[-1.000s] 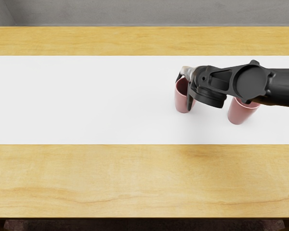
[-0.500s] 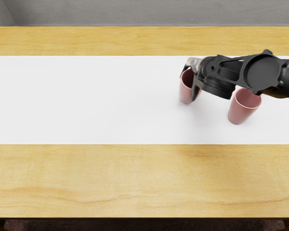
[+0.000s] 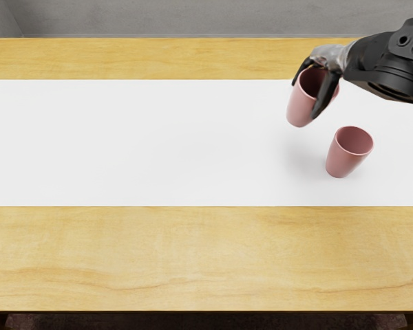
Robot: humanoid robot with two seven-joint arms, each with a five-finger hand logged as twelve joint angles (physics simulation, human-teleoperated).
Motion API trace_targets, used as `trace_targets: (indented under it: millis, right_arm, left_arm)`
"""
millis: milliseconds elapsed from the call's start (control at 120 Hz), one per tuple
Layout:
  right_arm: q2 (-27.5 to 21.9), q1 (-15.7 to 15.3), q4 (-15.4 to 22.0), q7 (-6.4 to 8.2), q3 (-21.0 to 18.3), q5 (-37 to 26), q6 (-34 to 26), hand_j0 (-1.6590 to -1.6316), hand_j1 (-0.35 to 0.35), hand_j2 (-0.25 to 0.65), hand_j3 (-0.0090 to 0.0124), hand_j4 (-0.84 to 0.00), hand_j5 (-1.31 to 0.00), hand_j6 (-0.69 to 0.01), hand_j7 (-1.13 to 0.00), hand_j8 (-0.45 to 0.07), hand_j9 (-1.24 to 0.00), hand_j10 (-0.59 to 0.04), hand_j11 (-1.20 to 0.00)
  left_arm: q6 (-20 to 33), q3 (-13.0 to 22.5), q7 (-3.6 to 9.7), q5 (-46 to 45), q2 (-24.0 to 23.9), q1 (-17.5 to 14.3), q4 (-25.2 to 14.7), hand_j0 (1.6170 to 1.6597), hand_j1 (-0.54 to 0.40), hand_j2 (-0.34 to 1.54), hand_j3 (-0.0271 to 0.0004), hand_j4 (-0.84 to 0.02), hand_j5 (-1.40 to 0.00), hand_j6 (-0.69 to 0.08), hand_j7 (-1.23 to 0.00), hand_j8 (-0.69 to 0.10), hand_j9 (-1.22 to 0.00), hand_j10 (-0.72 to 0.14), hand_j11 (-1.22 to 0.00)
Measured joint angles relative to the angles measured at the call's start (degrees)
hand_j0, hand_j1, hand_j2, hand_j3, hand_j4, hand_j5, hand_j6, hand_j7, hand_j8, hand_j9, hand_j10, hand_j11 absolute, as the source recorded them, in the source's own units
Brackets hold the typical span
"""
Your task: Pick up cup and place in cup with right hand
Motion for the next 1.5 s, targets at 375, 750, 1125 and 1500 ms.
trace_targets:
  millis: [375,750,1125,1500]
  right_arm:
    - [-8.89,5.16,3.67,0.01,-3.83,0.3,4.28,-1.6497,0.049,-0.09,0.0006,-0.421,-0.77,-0.242,-0.7,-0.163,-0.77,-0.324,-0.76]
    - [-11.66,4.73,3.87,0.01,-6.06,0.42,4.56,-1.6492,0.056,-0.098,0.0006,-0.398,-0.81,-0.228,-0.72,-0.135,-0.8,-0.295,-0.78]
    - [-12.13,2.9,2.05,0.03,-6.39,0.29,4.45,-1.6482,0.05,-0.102,-0.0002,-0.424,-0.79,-0.246,-0.72,-0.155,-0.79,-0.312,-0.77]
    - [-13.6,4.33,2.22,0.0,-6.82,1.53,7.22,-1.647,0.036,-0.128,0.0002,-0.442,-0.78,-0.258,-0.71,-0.166,-0.77,-0.318,-0.76]
  left_arm:
    - [0.03,0.42,0.0,0.15,0.0,-1.99,0.03,1.6581,0.349,0.0,-0.0001,0.0,0.0,-0.001,0.0,0.0,0.0,0.0,0.0]
    - [0.03,0.59,0.0,0.21,0.0,-6.27,0.03,1.6581,0.349,0.0,-0.0001,-0.001,0.0,-0.001,0.0,0.0,0.0,0.0,0.0]
    - [0.03,1.17,0.0,0.26,0.0,-8.17,0.0,1.6581,0.349,0.0,0.0,-0.001,0.0,-0.001,0.0,0.0,0.0,0.0,0.0]
    - [0.02,1.25,0.0,0.26,0.0,-8.26,0.01,1.6581,0.349,0.0,-0.0001,0.0,0.0,-0.001,0.0,0.0,0.0,0.0,0.0]
